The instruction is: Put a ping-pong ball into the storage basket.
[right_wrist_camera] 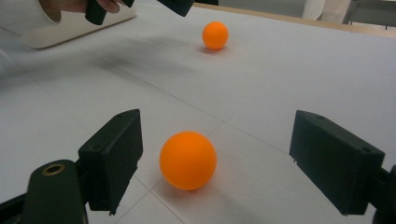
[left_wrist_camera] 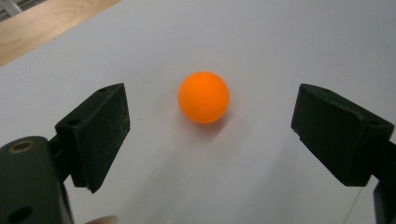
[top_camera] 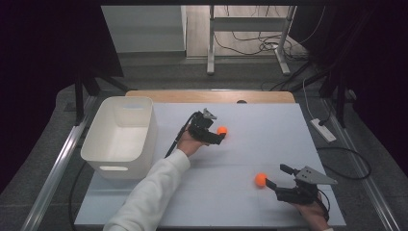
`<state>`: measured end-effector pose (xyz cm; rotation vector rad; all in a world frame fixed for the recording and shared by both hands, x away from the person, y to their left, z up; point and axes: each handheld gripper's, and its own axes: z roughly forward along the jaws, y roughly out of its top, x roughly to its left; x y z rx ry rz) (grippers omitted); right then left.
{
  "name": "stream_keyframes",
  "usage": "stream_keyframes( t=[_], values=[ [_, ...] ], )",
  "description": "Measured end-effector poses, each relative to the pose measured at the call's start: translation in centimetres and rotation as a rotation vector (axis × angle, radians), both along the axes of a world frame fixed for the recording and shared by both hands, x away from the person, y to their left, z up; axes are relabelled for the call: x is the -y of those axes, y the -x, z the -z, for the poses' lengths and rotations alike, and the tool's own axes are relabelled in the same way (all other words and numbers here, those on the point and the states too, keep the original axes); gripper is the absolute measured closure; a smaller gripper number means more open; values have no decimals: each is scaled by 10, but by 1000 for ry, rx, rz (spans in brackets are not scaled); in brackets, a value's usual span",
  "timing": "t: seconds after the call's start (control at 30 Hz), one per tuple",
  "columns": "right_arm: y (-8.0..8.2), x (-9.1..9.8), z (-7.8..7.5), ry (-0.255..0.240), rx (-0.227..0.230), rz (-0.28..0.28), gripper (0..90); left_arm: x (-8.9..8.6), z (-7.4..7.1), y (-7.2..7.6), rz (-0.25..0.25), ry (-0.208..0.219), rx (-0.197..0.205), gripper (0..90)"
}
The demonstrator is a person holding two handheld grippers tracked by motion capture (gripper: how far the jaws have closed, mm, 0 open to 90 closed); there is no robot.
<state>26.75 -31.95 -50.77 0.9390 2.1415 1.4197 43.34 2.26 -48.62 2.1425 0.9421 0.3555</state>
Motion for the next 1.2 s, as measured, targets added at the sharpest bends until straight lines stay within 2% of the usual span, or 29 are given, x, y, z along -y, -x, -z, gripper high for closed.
stream_keyframes(
  t=[0.63, 1.2],
  values=[
    [0, 1, 0, 2, -3, 0, 177, 13, 13, -15, 5, -4, -20, 128],
    [-1, 1, 0, -2, -2, 3, 177, 23, 25, -29, -5, -43, -54, 132]
  ],
)
